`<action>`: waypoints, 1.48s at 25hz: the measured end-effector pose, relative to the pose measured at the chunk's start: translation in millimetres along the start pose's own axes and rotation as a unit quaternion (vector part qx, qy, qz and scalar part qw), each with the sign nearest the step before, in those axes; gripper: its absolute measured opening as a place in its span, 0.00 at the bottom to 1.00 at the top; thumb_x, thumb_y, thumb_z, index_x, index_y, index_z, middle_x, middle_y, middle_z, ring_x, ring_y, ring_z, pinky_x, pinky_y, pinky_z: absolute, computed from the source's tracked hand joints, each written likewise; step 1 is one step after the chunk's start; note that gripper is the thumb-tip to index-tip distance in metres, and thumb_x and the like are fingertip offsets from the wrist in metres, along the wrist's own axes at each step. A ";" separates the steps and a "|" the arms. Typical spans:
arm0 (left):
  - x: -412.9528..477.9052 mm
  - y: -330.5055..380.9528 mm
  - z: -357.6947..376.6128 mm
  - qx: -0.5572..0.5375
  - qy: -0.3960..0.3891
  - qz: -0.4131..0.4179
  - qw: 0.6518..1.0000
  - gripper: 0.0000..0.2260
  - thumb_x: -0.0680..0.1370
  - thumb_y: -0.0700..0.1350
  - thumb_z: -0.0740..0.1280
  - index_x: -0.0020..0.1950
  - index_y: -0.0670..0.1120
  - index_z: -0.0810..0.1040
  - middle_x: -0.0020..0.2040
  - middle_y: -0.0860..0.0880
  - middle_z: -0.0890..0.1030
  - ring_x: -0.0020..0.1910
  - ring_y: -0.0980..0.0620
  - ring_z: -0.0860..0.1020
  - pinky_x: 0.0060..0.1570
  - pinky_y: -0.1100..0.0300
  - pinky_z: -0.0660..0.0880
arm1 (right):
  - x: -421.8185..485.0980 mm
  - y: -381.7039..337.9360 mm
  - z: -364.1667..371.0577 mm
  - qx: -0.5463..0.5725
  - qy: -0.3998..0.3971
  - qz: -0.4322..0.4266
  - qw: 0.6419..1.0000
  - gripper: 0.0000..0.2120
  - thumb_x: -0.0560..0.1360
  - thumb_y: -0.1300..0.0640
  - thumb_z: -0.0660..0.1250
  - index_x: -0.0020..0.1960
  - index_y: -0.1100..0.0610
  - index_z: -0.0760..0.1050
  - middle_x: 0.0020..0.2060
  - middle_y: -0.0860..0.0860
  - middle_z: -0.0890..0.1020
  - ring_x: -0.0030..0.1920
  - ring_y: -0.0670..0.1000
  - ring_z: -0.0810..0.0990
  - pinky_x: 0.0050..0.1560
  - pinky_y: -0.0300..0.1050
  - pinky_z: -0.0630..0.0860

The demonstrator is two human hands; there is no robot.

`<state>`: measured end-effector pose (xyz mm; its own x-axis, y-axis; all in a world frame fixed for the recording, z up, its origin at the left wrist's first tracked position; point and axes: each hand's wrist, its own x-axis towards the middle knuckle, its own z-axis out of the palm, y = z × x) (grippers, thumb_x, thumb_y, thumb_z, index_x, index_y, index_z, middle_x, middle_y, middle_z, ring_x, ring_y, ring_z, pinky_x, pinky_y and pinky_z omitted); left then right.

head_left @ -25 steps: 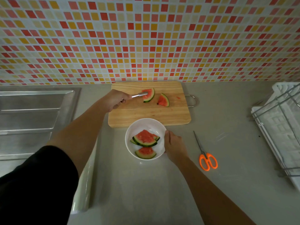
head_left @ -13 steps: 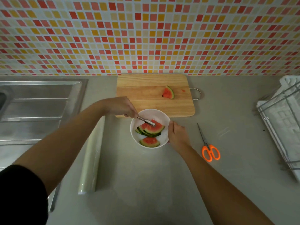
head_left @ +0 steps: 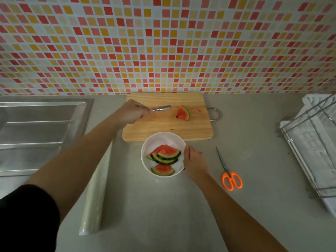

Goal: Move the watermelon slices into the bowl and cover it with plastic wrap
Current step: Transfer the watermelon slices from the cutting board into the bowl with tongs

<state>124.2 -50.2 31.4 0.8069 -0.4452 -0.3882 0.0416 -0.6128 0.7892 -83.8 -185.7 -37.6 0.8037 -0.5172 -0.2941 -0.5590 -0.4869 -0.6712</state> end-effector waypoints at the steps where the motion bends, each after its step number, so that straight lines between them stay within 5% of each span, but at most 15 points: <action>1: 10.7 -2.3 8.2 -0.018 -0.003 -0.013 1.000 0.14 0.73 0.48 0.71 0.43 0.36 0.81 0.31 0.46 0.68 0.24 0.53 0.60 0.24 0.63 0.57 | 0.9 0.7 0.0 -0.007 -0.001 -0.001 1.000 0.18 0.82 0.53 0.49 0.50 0.64 0.73 0.42 0.62 0.82 0.42 0.62 0.82 0.42 0.60 0.80; 4: 35.0 -6.0 25.0 -0.021 -0.020 -0.048 0.998 0.10 0.72 0.48 0.71 0.38 0.41 0.80 0.30 0.47 0.68 0.24 0.53 0.59 0.24 0.62 0.56 | 3.1 2.8 0.7 -0.024 0.002 -0.003 1.000 0.18 0.82 0.53 0.48 0.51 0.62 0.73 0.44 0.62 0.82 0.44 0.62 0.82 0.44 0.58 0.80; 9: 53.3 -5.0 40.6 -0.008 -0.051 -0.088 0.995 0.12 0.73 0.49 0.71 0.49 0.41 0.81 0.34 0.48 0.75 0.27 0.52 0.59 0.27 0.61 0.57 | 4.7 3.8 0.4 -0.025 0.009 -0.014 1.000 0.19 0.82 0.53 0.48 0.51 0.63 0.74 0.43 0.63 0.83 0.43 0.62 0.82 0.44 0.57 0.79; 17: 64.0 1.9 41.8 0.052 -0.071 -0.100 0.991 0.11 0.73 0.51 0.70 0.37 0.45 0.76 0.29 0.48 0.73 0.24 0.53 0.61 0.28 0.61 0.58 | 5.2 4.3 -2.4 -0.073 -0.015 -0.032 0.997 0.16 0.82 0.56 0.48 0.55 0.62 0.72 0.46 0.61 0.82 0.46 0.62 0.80 0.38 0.44 0.66; 25: 69.9 4.8 49.8 0.040 -0.072 -0.085 0.993 0.10 0.72 0.49 0.72 0.45 0.43 0.83 0.33 0.49 0.68 0.31 0.52 0.64 0.33 0.60 0.62 | 5.3 4.7 0.3 -0.021 0.012 -0.027 0.999 0.19 0.81 0.53 0.48 0.48 0.62 0.74 0.38 0.63 0.81 0.40 0.63 0.81 0.41 0.54 0.78; 37: 59.0 -11.7 30.5 -0.069 -0.087 -0.147 0.983 0.11 0.75 0.49 0.69 0.49 0.43 0.83 0.28 0.52 0.65 0.20 0.58 0.57 0.17 0.68 0.54 | 4.6 2.2 -1.6 -0.026 0.013 -0.030 0.999 0.18 0.82 0.55 0.48 0.49 0.64 0.73 0.41 0.64 0.82 0.42 0.64 0.80 0.42 0.53 0.76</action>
<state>153.4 -89.2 -15.3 0.6360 -0.3749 -0.6745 0.3458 -0.6430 0.6834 -81.7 -190.3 -39.3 0.8312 -0.5032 -0.2366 -0.5200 -0.5530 -0.6510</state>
